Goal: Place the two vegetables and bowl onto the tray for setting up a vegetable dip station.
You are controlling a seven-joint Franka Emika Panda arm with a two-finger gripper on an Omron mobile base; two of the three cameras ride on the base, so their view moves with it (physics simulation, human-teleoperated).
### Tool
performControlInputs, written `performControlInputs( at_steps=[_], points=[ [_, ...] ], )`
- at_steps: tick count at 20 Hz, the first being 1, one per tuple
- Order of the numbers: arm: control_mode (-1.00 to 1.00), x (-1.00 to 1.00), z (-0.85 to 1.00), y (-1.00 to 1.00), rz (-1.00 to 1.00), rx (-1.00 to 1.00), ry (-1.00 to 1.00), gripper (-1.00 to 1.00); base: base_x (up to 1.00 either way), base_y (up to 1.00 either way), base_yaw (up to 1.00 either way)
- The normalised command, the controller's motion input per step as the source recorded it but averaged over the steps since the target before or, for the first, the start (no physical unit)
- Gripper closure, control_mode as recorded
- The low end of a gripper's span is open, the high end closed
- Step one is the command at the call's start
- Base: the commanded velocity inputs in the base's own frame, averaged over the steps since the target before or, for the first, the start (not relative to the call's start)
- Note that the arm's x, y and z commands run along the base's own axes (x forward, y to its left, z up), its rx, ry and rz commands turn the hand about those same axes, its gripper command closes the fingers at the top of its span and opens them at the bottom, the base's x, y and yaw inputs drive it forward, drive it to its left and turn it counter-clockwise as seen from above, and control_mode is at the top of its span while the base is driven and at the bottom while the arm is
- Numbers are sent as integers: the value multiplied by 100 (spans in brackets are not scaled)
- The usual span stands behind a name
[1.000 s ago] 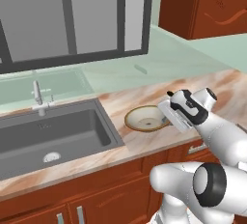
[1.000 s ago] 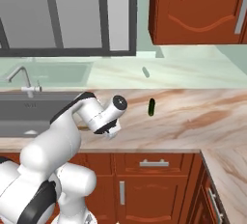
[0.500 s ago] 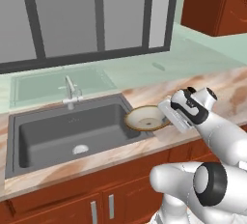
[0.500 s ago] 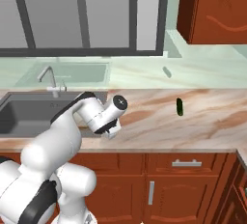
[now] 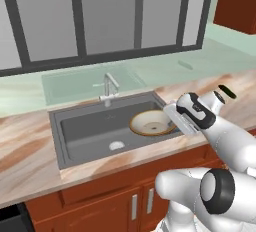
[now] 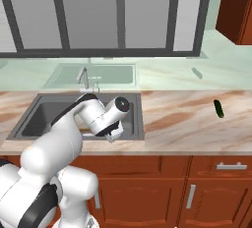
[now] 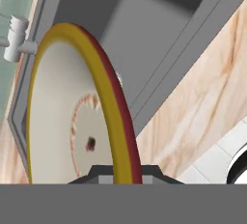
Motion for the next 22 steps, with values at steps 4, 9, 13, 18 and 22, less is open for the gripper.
performControlInputs(
  at_steps=[4,9,13,18,22],
  points=[
    [100,0,0,0,0,0,0,100,-7,66,0],
    [100,0,0,0,0,0,0,100,-2,66,0],
    [100,0,0,0,0,0,0,100,-1,65,0],
    [100,0,0,0,0,0,0,100,-2,61,0],
    [100,0,0,0,0,0,0,100,0,61,0]
  ],
)
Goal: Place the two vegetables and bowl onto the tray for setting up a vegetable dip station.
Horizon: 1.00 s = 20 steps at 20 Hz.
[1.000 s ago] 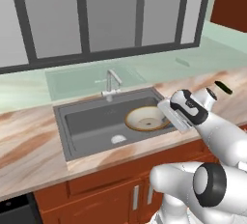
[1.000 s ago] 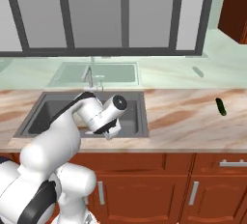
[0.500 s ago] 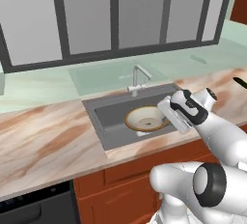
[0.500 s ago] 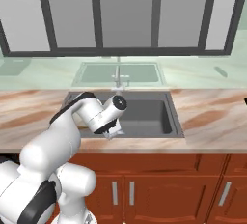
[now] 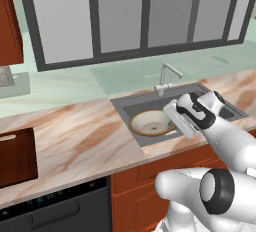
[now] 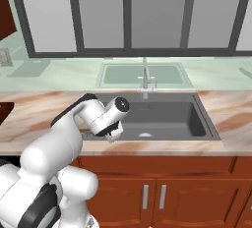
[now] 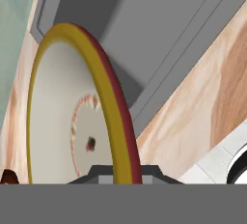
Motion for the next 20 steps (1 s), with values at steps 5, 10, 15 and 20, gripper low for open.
performControlInputs(
  at_steps=[5,10,15,20],
  points=[
    [100,0,0,0,0,0,0,100,0,60,0],
    [100,0,0,0,0,0,0,100,0,58,1],
    [100,0,0,0,0,0,0,100,5,50,3],
    [100,0,0,0,0,0,0,100,10,46,5]
  ],
)
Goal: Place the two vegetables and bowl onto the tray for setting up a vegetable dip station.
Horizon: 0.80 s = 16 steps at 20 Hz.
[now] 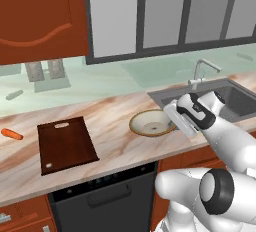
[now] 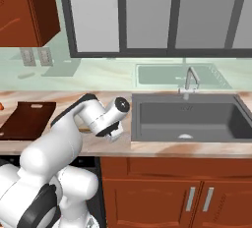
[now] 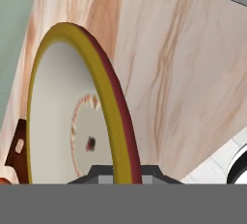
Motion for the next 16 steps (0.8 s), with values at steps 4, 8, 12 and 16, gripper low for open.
performControlInputs(
  at_steps=[4,8,12,16],
  points=[
    [100,0,0,0,0,0,0,100,12,47,5],
    [100,0,0,0,0,0,0,100,14,42,6],
    [100,0,0,0,0,0,0,100,22,31,7],
    [100,0,0,0,0,0,0,100,22,30,7]
  ],
)
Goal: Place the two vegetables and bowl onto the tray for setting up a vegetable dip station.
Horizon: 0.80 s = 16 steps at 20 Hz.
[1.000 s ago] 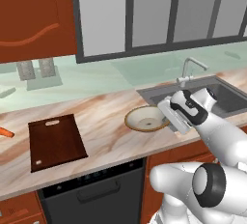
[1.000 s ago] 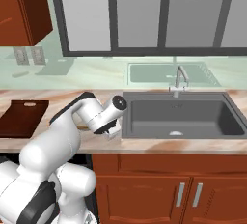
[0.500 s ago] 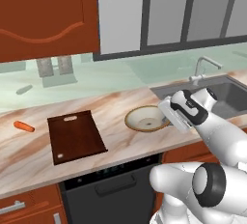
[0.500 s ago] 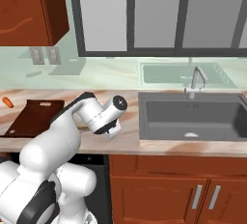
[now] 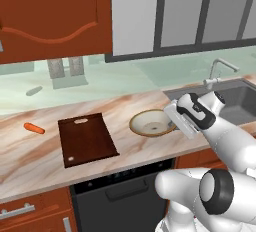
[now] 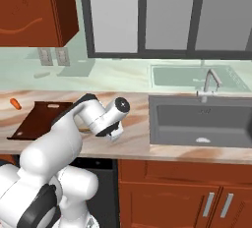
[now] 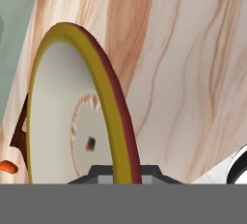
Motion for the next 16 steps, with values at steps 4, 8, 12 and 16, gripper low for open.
performControlInputs(
  at_steps=[4,8,12,16],
  points=[
    [100,0,0,0,0,0,0,100,20,32,6],
    [100,0,0,0,0,0,0,100,18,28,5],
    [100,0,0,0,0,0,0,100,20,34,3],
    [100,0,0,0,0,0,0,100,11,37,0]
  ],
)
